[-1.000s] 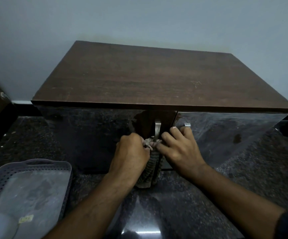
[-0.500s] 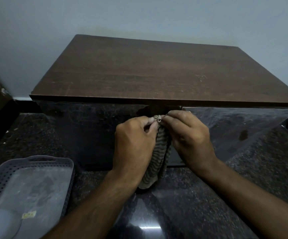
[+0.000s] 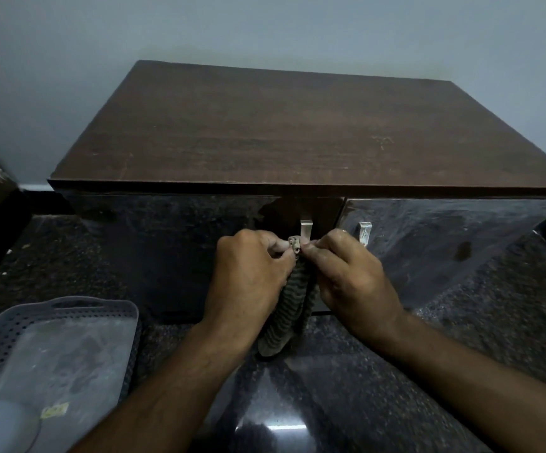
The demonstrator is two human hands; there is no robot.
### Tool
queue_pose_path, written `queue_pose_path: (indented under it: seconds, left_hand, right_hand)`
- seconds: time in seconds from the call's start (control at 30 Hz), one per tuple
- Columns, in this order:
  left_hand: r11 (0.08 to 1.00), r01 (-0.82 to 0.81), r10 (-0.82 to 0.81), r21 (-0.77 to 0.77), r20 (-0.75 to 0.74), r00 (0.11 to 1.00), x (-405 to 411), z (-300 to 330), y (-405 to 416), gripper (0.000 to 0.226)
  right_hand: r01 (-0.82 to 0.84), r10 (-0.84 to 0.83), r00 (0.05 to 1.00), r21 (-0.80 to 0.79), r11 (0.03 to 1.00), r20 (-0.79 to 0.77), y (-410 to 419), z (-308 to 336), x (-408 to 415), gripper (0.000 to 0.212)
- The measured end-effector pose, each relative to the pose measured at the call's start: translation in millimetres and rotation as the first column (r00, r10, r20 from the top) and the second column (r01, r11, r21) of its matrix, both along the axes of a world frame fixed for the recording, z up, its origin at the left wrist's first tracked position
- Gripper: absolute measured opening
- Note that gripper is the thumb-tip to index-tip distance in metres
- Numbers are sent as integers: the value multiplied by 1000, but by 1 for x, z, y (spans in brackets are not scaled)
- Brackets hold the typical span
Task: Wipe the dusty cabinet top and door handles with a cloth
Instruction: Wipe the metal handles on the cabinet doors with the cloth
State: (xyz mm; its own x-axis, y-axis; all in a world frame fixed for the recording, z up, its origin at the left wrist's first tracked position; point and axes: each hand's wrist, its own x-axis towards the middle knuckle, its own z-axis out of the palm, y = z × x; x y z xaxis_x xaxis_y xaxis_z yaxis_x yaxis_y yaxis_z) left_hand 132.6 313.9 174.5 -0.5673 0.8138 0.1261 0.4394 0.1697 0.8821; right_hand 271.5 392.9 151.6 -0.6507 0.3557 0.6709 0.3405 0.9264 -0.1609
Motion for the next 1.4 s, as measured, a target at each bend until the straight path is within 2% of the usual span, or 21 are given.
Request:
queue_pose_path:
  seconds: [0.07,0.17,0.23,0.3,0.47,0.7,0.83,1.07,1.17,1.23,1.4]
  left_hand:
    - [999,-13,15,53,-30,999,2,2,0,9]
    - [978,-46,63,204,-78,995,9,10,1,9]
    - [966,-62,89,250,-99,991,12,12,3,9]
    - [967,-65,95,247,-112,989,11,11,4,8]
    - [995,-40,49,92,-91,995,9,5,1,5]
    - [990,9,-21,-143,-77,997,3,-11,1,13]
    - [986,-22,5,-165,-103,995,4,-19,9,9]
    - [974,-62,28,-217,-156,987,7,-20,12,10]
    - [982,-55,21,-183,-184,983,6,-17,10,5]
    - [993,-49,27,-104,-201,979,6,-10,6,5]
    - [994,-81,88,70,-113,990,8,6,-1,5]
  right_hand:
    - [2,-7,997,-60,998,-76,2,3,0,21]
    - [86,-106,970,-96,992,-218,9,17,-6,10]
    - [109,-125,962,-78,991,-241,12,23,-11,5]
    - [93,-107,971,-75,993,-212,11,20,-10,12]
    - [59,-80,983,-129,990,-164,2,4,-3,9]
    - [70,-95,992,-259,963,-83,-4,-11,0,19]
    - [154,-182,982,-365,918,-45,0,-18,-5,18]
    - [253,-243,967,-442,861,80,2,-17,-13,19]
    - [262,-249,964,-455,851,89,2,-12,-14,19]
    - [259,-247,965,-460,849,88,0,-7,-13,15]
    - [252,-290,957,-408,878,-33,-8,22,-4,13]
